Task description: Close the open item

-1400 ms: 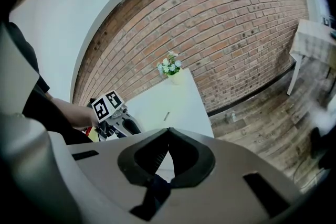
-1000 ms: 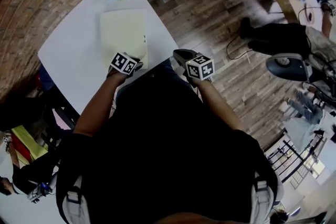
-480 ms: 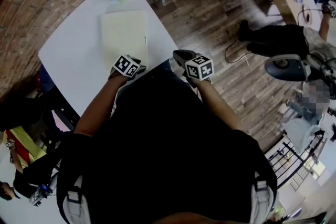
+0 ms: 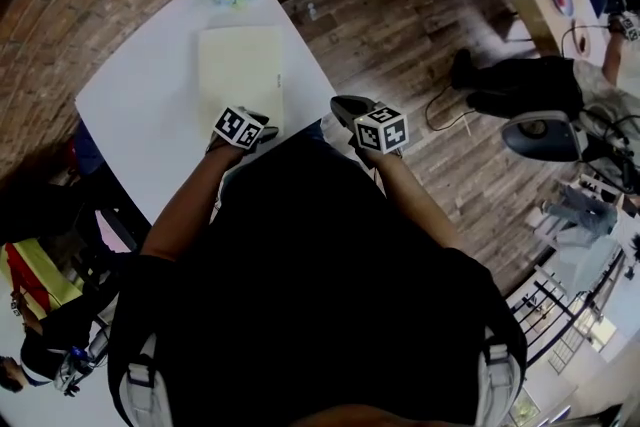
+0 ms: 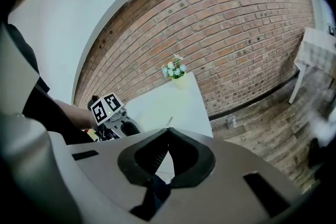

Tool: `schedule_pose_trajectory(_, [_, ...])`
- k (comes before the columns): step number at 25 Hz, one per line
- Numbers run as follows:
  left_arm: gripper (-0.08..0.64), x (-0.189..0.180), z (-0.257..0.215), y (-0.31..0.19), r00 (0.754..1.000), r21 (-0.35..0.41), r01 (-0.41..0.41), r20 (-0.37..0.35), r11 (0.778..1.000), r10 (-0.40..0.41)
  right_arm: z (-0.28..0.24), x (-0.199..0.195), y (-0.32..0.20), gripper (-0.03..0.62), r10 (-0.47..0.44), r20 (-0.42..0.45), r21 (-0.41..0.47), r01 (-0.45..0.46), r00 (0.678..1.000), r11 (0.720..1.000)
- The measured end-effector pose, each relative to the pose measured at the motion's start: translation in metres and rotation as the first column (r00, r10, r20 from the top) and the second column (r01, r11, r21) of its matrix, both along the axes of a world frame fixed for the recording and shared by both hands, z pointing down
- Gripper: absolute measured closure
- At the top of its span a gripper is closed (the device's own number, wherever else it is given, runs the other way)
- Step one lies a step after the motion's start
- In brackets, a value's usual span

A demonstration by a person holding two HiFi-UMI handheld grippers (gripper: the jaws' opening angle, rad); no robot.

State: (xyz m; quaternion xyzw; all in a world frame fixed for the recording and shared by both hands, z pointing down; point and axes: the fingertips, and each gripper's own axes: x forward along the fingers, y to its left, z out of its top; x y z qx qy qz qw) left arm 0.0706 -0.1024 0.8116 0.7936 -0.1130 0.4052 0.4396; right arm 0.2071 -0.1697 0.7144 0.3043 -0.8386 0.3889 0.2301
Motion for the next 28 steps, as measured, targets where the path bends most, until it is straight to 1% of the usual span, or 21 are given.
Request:
schedule_pose_trajectory(5, [0.407,-0.002,-0.017,-0.008,0.998,0.006,0.040,-0.038,0.999,-0.039,-0.007,-0.009,-0.005,0.572,-0.031,-0.002,0.020,0.031,1.000,0.999])
schedule_pose_trajectory(7, [0.415,-0.004,-0.023,-0.014,0.997,0.023,0.060,-0.051,0.998,-0.059,-0.010,-0.010,-0.009,0.572,-0.040,-0.003,0.028,0.040,0.999,0.999])
schedule_pose_trajectory(11, [0.462,-0.010,-0.040,-0.029,0.991,0.078,0.110,-0.080,0.991,-0.103,-0.014,-0.013,-0.013,0.572,-0.049,-0.007,0.038,0.050,0.999,0.998])
schedule_pose_trajectory(16, [0.485,-0.025,-0.053,-0.038,0.985,0.106,0.155,-0.093,0.982,-0.146,-0.014,-0.019,-0.011,0.572,-0.064,-0.007,0.034,0.064,0.998,0.997])
schedule_pose_trajectory(19, [0.511,-0.039,-0.058,-0.044,0.979,0.132,0.192,-0.095,0.972,-0.181,-0.014,-0.023,-0.011,0.572,-0.078,-0.012,0.033,0.078,0.997,0.996])
schedule_pose_trajectory(23, [0.526,-0.057,-0.065,-0.048,0.967,0.151,0.245,-0.110,0.958,-0.230,-0.018,-0.030,-0.015,0.572,-0.088,-0.019,0.037,0.089,0.996,0.995])
schedule_pose_trajectory(28, [0.543,-0.082,-0.078,-0.057,0.947,0.194,0.315,-0.128,0.929,-0.295,-0.024,-0.044,-0.024,0.572,-0.099,-0.022,0.050,0.100,0.995,0.994])
